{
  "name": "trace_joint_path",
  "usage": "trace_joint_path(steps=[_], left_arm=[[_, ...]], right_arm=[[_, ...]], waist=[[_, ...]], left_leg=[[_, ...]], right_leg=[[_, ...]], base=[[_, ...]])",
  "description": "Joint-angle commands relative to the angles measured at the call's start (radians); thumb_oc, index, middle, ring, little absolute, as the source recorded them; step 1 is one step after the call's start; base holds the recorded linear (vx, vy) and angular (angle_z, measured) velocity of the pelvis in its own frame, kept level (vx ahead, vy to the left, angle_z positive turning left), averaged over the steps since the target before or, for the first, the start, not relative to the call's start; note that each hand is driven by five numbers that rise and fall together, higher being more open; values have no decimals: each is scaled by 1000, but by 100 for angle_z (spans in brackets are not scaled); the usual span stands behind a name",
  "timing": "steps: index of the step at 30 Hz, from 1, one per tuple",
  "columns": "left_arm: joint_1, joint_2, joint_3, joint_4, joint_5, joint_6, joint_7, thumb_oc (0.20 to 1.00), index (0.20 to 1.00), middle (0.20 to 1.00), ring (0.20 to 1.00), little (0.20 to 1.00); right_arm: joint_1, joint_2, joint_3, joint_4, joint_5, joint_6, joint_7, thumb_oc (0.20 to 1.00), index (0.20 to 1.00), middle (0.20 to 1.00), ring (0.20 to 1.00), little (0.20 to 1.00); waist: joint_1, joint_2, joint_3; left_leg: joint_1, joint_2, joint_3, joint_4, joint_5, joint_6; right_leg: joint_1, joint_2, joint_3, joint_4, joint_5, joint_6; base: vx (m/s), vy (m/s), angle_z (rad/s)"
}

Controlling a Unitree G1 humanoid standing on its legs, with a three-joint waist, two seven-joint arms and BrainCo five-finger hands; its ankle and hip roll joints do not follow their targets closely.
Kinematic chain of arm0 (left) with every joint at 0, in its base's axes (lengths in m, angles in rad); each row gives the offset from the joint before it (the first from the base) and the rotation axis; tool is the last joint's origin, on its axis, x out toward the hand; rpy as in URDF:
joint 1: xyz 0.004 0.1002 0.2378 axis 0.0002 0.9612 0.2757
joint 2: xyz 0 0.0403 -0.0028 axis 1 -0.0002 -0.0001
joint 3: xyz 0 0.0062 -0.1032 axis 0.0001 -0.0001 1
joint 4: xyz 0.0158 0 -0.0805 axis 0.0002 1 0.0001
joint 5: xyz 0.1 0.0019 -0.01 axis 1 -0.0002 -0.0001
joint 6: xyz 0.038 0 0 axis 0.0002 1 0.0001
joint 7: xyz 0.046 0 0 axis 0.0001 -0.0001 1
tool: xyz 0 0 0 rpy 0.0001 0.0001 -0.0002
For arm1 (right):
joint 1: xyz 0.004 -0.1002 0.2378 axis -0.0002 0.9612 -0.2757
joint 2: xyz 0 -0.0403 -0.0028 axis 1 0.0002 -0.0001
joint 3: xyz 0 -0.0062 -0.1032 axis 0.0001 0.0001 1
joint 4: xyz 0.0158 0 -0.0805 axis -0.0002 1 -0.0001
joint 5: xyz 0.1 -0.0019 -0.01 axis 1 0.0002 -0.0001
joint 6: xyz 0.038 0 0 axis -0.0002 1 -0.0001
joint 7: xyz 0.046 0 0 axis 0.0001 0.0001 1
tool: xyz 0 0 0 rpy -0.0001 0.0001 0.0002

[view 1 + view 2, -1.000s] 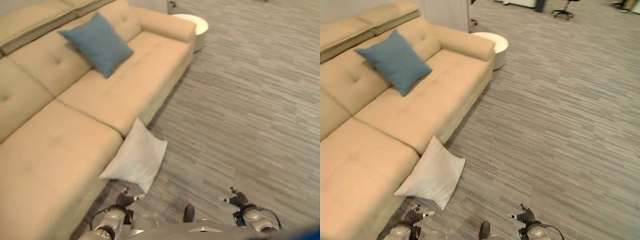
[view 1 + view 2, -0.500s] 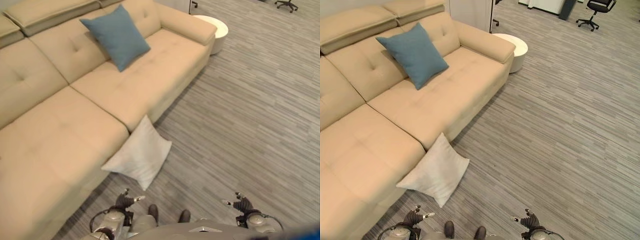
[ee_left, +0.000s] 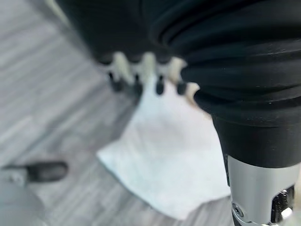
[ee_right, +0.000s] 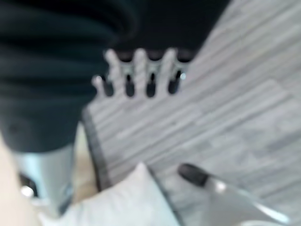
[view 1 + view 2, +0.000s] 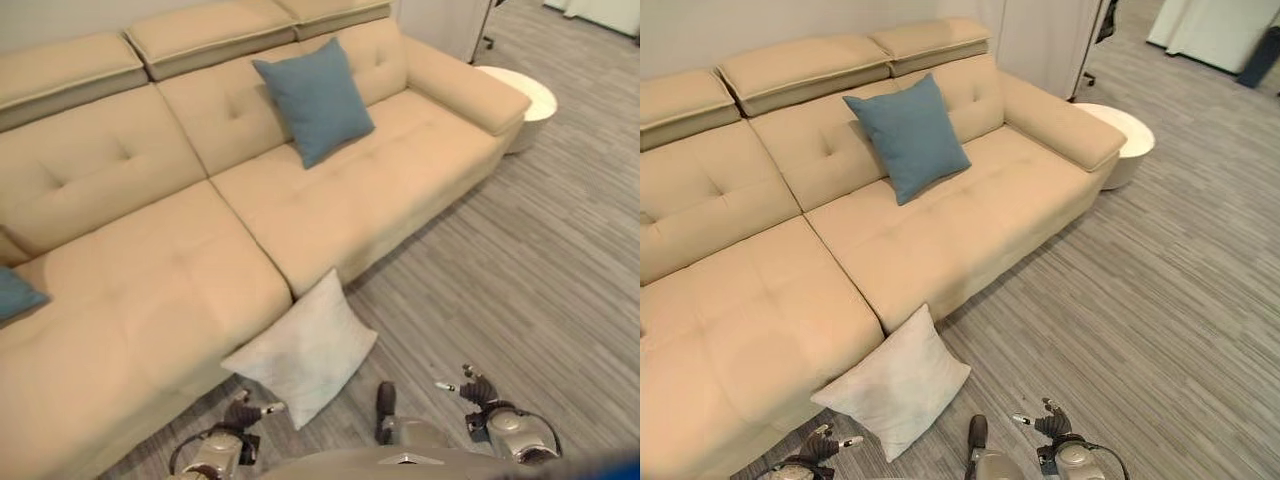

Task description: Pick up all the scattered cushions and arrange them neatly on the sofa.

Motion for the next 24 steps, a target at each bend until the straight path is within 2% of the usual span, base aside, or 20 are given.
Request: trace_joint_path(steps=[1,2,4,6,7,8,9,10,11,12,13,15,22,23,24], left_arm=[[-46,35,7,-3,10,-34,3,1000,1000,1000,1000,1000],[-46,35,7,-3,10,-34,3,1000,1000,1000,1000,1000],[-55,35,0,-19,-2,-35,3,1000,1000,1000,1000,1000],[-67,35,-1,-35,-19,-34,5,1000,1000,1000,1000,1000],[-76,35,-7,-41,-23,-30,1,1000,1000,1000,1000,1000],[-76,35,-7,-41,-23,-30,1,1000,1000,1000,1000,1000],[-81,33,-23,-48,-12,-28,0,1000,1000,1000,1000,1000],[-81,33,-23,-48,-12,-28,0,1000,1000,1000,1000,1000],[-87,34,-33,-57,-2,-26,-2,1000,1000,1000,1000,1000],[-92,31,-41,-54,14,-21,-2,1000,1000,1000,1000,1000],[-92,31,-43,-49,12,-20,-4,1000,1000,1000,1000,1000],[-87,35,-40,-48,15,-24,-3,1000,1000,1000,1000,1000],[-55,52,-16,-51,19,-24,-13,1000,1000,1000,1000,1000],[-63,60,-22,-56,17,-28,-14,1000,1000,1000,1000,1000],[-64,62,-24,-63,14,-32,-14,1000,1000,1000,1000,1000]], right_arm=[[7,-13,18,-4,5,-26,5,1000,1000,1000,1000,1000],[7,-13,18,-4,5,-26,5,1000,1000,1000,1000,1000],[19,-19,20,-20,13,-30,-1,1000,1000,1000,1000,1000],[22,-22,23,-25,20,-32,-3,1000,1000,1000,1000,1000],[26,-17,25,-10,25,-26,-1,1000,1000,1000,1000,1000],[26,-17,25,-9,25,-27,-1,1000,1000,1000,1000,1000],[35,-21,21,-14,29,-26,0,1000,1000,1000,1000,1000],[35,-21,21,-14,29,-26,0,1000,1000,1000,1000,1000],[40,-23,14,-12,29,-23,-2,1000,1000,1000,1000,1000],[41,-24,12,-7,25,-22,-4,1000,1000,1000,1000,1000],[39,-20,9,-2,25,-19,-3,1000,1000,1000,1000,1000],[37,-18,21,-12,12,-17,-3,1000,1000,1000,1000,1000],[20,-9,29,-13,-8,-23,7,1000,1000,1000,1000,1000],[13,-6,35,-28,-4,-25,8,1000,1000,1000,1000,1000],[12,-5,37,-36,-2,-24,9,1000,1000,1000,1000,1000]], waist=[[1,-59,-23],[-1,-59,-23],[0,-72,-20],[3,-91,-12],[3,-100,-12],[3,-100,-12],[-1,-105,-8],[-3,-106,-10],[-10,-110,-8],[-19,-107,-8],[-23,-108,-7],[-14,-106,-7],[14,-89,0],[4,-83,14],[-3,-79,15]], left_leg=[[-60,-71,-6,34,68,3],[-60,-71,-8,35,67,3],[-110,-59,-5,117,86,-13],[-155,-47,32,175,91,-15],[-171,-25,106,149,85,-12],[-171,-25,105,150,85,-12],[-204,-24,178,119,75,-2],[-207,-26,176,117,78,-2],[-232,-28,248,80,67,7],[-246,-28,292,55,81,13],[-249,-33,311,59,77,14],[-251,-53,283,39,81,12],[-196,-82,255,-46,81,57],[-196,-88,215,-41,82,64],[-199,-90,198,-39,82,64]], right_leg=[[-19,-16,94,23,-21,117],[-18,-16,92,23,-22,117],[10,-16,62,21,-41,103],[37,-19,30,18,-57,89],[61,-25,-13,13,-79,85],[62,-25,-13,13,-79,85],[80,-36,-42,5,-89,89],[77,-38,-43,5,-88,89],[84,-45,-76,-4,-93,93],[84,-48,-96,-7,-94,95],[76,-54,-104,-2,-94,100],[76,-53,-117,-4,-94,106],[63,-91,-103,104,-95,133],[33,-79,-14,164,-104,141],[18,-70,41,170,-103,143]], base=[[134,-143,55],[177,-212,29],[99,-163,51],[81,-166,100],[51,-105,117],[40,-68,111],[4,-7,113],[-13,-16,101],[-21,7,98],[-25,27,91],[25,119,144],[44,107,95],[67,149,-13],[32,110,18],[19,63,39]])
